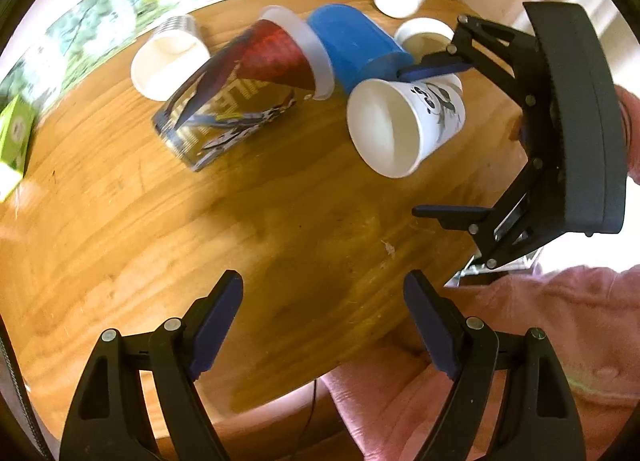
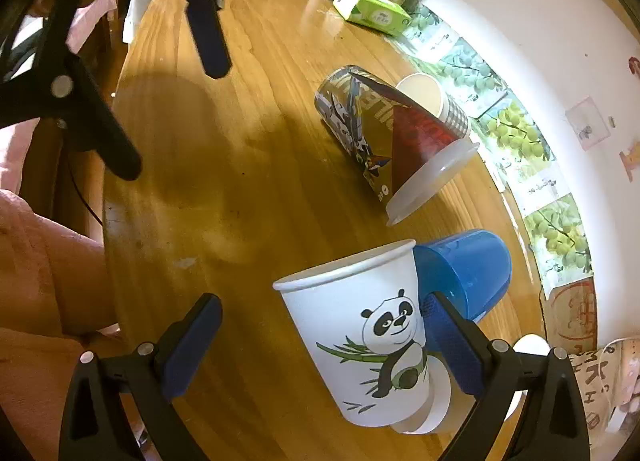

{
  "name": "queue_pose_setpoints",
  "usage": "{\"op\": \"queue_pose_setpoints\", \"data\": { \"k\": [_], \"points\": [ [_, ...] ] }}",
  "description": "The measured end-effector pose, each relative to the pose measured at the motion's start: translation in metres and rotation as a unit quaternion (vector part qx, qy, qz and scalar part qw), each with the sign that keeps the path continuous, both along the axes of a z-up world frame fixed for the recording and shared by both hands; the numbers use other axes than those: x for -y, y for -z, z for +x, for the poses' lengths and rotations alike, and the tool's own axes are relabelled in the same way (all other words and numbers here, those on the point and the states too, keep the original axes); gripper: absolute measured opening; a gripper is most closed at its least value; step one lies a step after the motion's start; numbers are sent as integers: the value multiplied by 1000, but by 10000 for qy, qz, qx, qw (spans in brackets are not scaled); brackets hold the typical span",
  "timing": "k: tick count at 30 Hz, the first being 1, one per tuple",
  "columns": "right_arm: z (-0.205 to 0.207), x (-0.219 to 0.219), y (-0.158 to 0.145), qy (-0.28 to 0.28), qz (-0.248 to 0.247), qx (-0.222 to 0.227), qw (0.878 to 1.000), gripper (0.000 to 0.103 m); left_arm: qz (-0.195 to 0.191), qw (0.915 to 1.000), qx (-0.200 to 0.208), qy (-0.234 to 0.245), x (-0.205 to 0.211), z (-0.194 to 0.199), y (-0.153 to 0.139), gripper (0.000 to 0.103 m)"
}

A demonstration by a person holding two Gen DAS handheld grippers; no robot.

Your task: Flip cup upright

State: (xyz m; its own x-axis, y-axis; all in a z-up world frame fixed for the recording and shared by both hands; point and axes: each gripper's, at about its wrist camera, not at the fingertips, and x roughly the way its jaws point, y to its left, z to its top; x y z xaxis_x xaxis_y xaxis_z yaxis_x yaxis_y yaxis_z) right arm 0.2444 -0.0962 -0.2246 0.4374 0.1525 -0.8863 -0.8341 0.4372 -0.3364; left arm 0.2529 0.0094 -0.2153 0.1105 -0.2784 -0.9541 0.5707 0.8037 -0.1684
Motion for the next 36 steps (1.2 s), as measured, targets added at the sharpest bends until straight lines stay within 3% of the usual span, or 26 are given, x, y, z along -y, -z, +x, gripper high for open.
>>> {"op": "queue_pose_setpoints", "data": {
  "k": [8, 15, 24, 30, 36],
  "points": [
    [10, -3, 3, 57, -66, -82, 9999, 95, -239, 9968, 9, -760, -12, -6, -1, 85],
    [15, -3, 7, 293, 7, -360, 9989, 70, -394, 9886, 302, -1419, -24, -10, -13, 85],
    [16, 4, -7, 896, 769, -439, 9920, 70, -380, 9736, 880, -2070, -32, -11, -31, 85],
    [17, 16, -24, 1462, 1656, -321, 9748, 70, -268, 9693, 1044, -2211, -33, -15, -37, 85],
    [14, 27, -40, 1898, 2703, -146, 9438, 70, -303, 9641, 977, -2452, -34, -18, -37, 85]
  ]
}}
